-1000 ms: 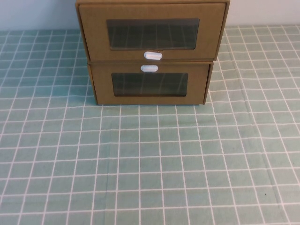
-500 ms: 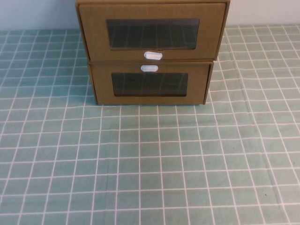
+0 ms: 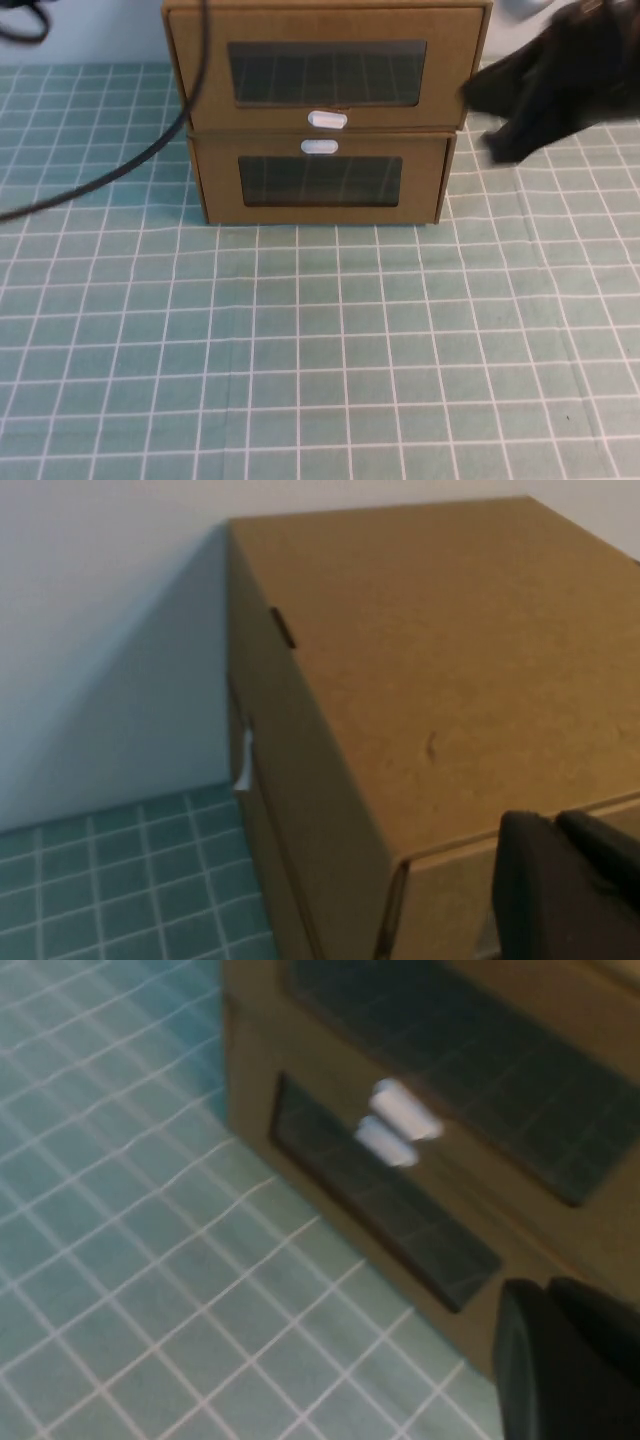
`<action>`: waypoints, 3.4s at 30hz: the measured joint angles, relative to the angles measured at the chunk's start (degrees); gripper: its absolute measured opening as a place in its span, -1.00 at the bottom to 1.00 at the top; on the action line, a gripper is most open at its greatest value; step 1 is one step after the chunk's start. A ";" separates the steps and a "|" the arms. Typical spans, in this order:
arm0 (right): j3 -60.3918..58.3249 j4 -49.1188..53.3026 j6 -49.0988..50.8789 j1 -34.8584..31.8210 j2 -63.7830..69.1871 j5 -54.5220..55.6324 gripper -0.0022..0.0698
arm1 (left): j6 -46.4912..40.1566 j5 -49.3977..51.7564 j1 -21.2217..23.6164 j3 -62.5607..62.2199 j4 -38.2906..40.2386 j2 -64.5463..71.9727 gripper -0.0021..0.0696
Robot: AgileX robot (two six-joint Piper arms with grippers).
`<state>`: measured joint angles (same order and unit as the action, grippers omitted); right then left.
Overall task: Open the shoe box
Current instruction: 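Pull the top drawer of the cardboard box fully open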
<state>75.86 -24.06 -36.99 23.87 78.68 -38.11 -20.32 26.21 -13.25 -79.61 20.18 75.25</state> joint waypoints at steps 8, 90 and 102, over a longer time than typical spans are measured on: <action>0.00 32.56 9.84 16.79 7.10 -3.03 -0.98 | -16.00 18.10 -0.38 -25.21 19.13 21.02 -0.96; -1.55 115.99 81.43 31.70 28.40 -3.26 -0.90 | -6.85 33.78 0.69 -44.48 29.28 42.76 -0.96; -12.50 110.66 86.46 40.64 20.98 -7.18 -0.90 | -6.85 34.01 0.82 -44.48 29.50 42.85 -0.96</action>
<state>63.36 86.60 49.48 64.51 99.66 -45.29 -27.17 60.21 -12.43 -124.09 49.68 118.11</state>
